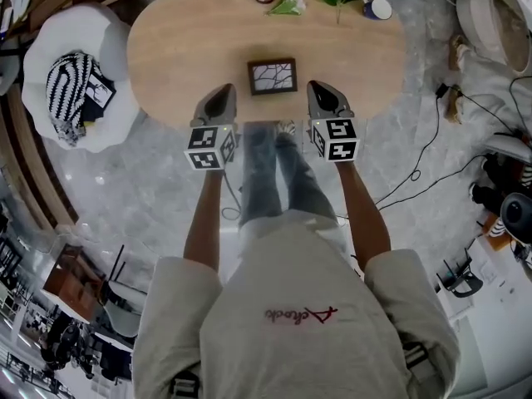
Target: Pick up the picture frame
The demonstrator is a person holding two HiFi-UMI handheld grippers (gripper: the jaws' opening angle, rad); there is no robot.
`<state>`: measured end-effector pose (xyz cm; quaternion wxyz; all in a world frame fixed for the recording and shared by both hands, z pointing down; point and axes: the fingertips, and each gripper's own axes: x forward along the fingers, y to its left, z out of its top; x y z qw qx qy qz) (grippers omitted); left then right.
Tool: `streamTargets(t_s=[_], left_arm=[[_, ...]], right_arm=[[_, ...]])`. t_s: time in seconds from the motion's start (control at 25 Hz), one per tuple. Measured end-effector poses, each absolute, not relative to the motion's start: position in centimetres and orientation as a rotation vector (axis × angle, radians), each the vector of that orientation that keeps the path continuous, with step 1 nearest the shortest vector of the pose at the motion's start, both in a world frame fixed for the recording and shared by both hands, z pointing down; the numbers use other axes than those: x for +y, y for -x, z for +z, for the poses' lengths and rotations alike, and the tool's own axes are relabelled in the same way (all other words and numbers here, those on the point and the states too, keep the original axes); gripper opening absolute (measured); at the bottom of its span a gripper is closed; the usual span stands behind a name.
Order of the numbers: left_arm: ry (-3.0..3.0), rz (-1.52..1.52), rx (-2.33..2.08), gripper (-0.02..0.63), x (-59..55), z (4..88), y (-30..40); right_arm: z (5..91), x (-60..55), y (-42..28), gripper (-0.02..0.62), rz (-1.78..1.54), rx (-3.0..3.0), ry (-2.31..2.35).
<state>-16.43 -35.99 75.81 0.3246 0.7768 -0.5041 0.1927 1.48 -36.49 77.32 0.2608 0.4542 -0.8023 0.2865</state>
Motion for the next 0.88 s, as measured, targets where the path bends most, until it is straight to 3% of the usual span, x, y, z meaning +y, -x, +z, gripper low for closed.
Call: streamTargets(t_s=[0.88], left_arm=[[-1.919,0.582,-1.240,0.000,-33.6,88.6,16.0]], right_arm=[[88.8,-33.6,-1.0,0.006,0.874,-2.097,-1.135]])
